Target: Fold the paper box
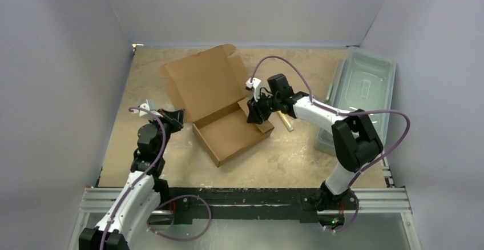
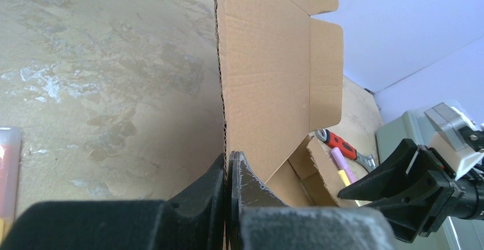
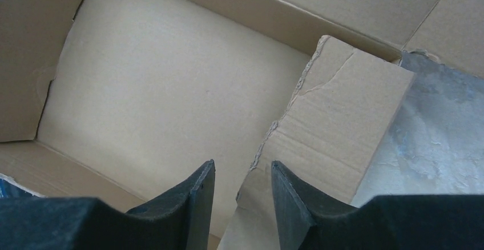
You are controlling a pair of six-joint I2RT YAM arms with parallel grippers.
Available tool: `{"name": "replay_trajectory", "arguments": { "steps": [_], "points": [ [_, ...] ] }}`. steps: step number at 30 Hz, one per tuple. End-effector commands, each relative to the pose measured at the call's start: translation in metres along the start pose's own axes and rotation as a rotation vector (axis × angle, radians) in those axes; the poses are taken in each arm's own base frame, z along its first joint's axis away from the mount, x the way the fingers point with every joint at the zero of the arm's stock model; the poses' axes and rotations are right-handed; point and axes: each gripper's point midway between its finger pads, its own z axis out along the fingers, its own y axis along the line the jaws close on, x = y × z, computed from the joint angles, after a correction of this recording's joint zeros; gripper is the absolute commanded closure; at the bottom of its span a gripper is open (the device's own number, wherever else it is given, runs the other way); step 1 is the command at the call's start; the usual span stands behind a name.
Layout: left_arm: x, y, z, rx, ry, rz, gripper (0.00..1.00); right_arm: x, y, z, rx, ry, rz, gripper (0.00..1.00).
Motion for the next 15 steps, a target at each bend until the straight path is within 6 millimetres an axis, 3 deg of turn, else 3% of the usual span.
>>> {"name": "replay_trajectory", "arguments": {
  "steps": [1,3,9,13,15],
  "points": [
    [-0.03,-0.023,0.004,0.055,-0.071,0.034,1.0,-0.016,-0.001,-0.004,-0.032,-0.028,0.018,0.58],
    [-0.03,-0.024,0.004,0.056,-0.071,0.035,1.0,-0.015,-0.001,-0.004,-0.04,-0.023,0.022,0.63],
    [-0.028,-0.029,0.004,0.071,-0.047,0.046,1.0,-0.024,0.005,-0.013,-0.072,-0.056,0.014,0.66],
    [-0.032,-0.032,0.004,0.077,-0.048,0.056,1.0,-0.013,-0.016,-0.005,0.033,-0.021,0.056,0.89],
    [-0.032,-0.033,0.004,0.079,-0.047,0.058,1.0,-0.005,-0.026,0.0,0.072,0.006,0.073,0.93]
  ]
}}
